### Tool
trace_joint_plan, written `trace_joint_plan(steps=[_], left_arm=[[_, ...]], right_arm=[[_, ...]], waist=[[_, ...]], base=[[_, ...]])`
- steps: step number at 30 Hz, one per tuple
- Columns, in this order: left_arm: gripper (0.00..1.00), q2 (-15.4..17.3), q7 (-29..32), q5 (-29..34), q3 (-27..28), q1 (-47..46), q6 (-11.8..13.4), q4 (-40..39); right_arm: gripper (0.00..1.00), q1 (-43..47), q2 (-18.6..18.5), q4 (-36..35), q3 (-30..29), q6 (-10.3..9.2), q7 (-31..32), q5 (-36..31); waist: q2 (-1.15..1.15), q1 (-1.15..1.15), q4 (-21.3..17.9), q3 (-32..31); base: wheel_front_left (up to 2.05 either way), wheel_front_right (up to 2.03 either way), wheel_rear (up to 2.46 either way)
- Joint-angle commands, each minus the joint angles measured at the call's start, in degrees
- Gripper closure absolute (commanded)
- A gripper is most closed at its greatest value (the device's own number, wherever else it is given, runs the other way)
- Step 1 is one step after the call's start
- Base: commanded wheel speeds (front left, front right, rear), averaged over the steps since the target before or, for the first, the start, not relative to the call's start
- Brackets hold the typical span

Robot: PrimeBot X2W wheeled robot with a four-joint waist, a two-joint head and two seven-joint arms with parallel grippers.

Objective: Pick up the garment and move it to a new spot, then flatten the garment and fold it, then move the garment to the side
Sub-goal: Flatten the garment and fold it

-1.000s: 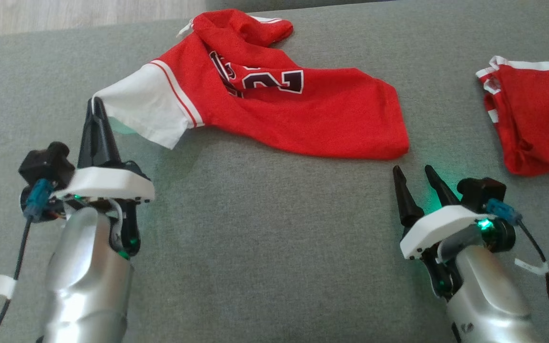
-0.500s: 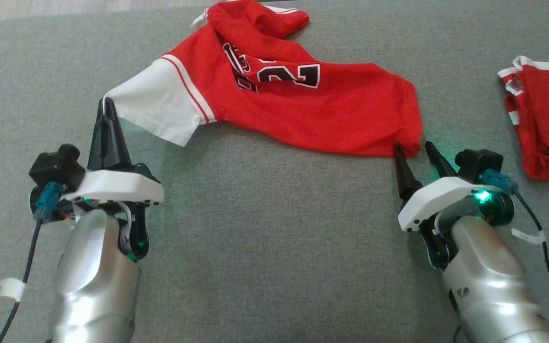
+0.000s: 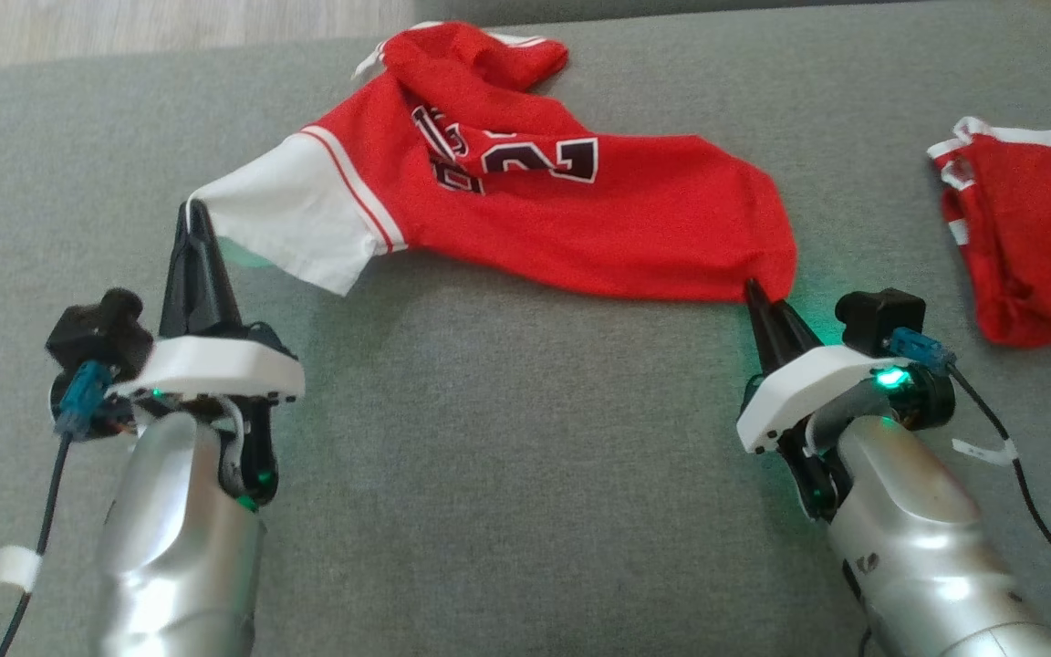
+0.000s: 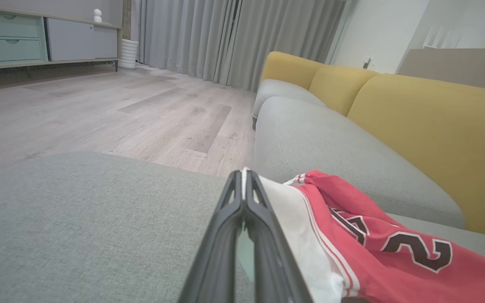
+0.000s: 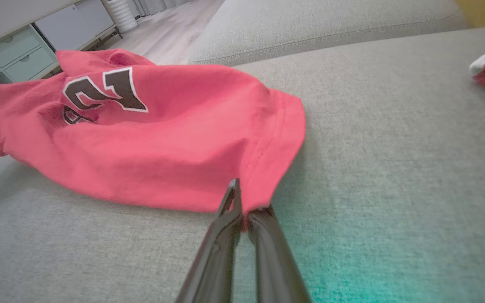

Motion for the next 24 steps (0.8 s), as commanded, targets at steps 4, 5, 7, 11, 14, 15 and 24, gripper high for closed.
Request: trace_joint_plan(steps=[4, 5, 7, 11, 14, 15, 24], left_arm=[[1.00, 1.1, -0.5, 0.2, 3.4, 0.7, -0.5, -3.2], [1.00, 1.0, -0.5, 0.1, 3.9, 1.0, -0.6, -3.7], [1.00, 1.0, -0.5, -0.5, 4.8, 1.6, -1.1, -4.8], [1.00, 0.9, -0.5, -1.6, 6.3, 2.4, -1.9, -7.8], [1.00, 0.8, -0.5, -2.9, 7.2, 2.5, -2.2, -10.7], [1.00, 0.8, -0.5, -3.5, 7.4, 2.4, -2.3, -11.7], [1.00, 0.9, 4.6, -8.4, 7.1, -3.6, -1.6, -26.6]], right_arm=[[1.00, 1.1, 0.4, -4.2, 1.9, 0.39, -1.4, 0.8], [1.00, 1.4, 0.4, -5.1, 1.8, 0.39, -1.5, 0.8], [1.00, 1.8, 0.3, -7.0, 1.5, 0.39, -1.6, 0.2], [1.00, 2.6, -1.1, -12.2, 1.4, 0.39, -1.2, -0.4], [1.00, 2.8, -3.1, -17.3, 1.0, 0.39, 0.4, -0.2], [1.00, 2.7, -3.8, -19.2, 0.8, 0.39, 1.2, -0.2], [1.00, -1.9, -9.1, -40.9, -2.4, 0.39, 10.1, -0.6]], waist=[[0.00, 0.00, -1.3, -2.3], [0.00, 0.00, -1.6, -2.9], [0.00, 0.00, -2.0, -4.1], [0.00, 0.00, -2.4, -6.8], [0.00, 0.00, -2.4, -8.9], [0.00, 0.00, -2.4, -9.6], [0.00, 0.00, -2.2, -14.3]], base=[[0.00, 0.00, 0.00], [0.00, 0.00, 0.00], [0.00, 0.00, 0.00], [0.00, 0.00, 0.00], [0.00, 0.00, 0.00], [0.00, 0.00, 0.00], [0.00, 0.00, 0.00]])
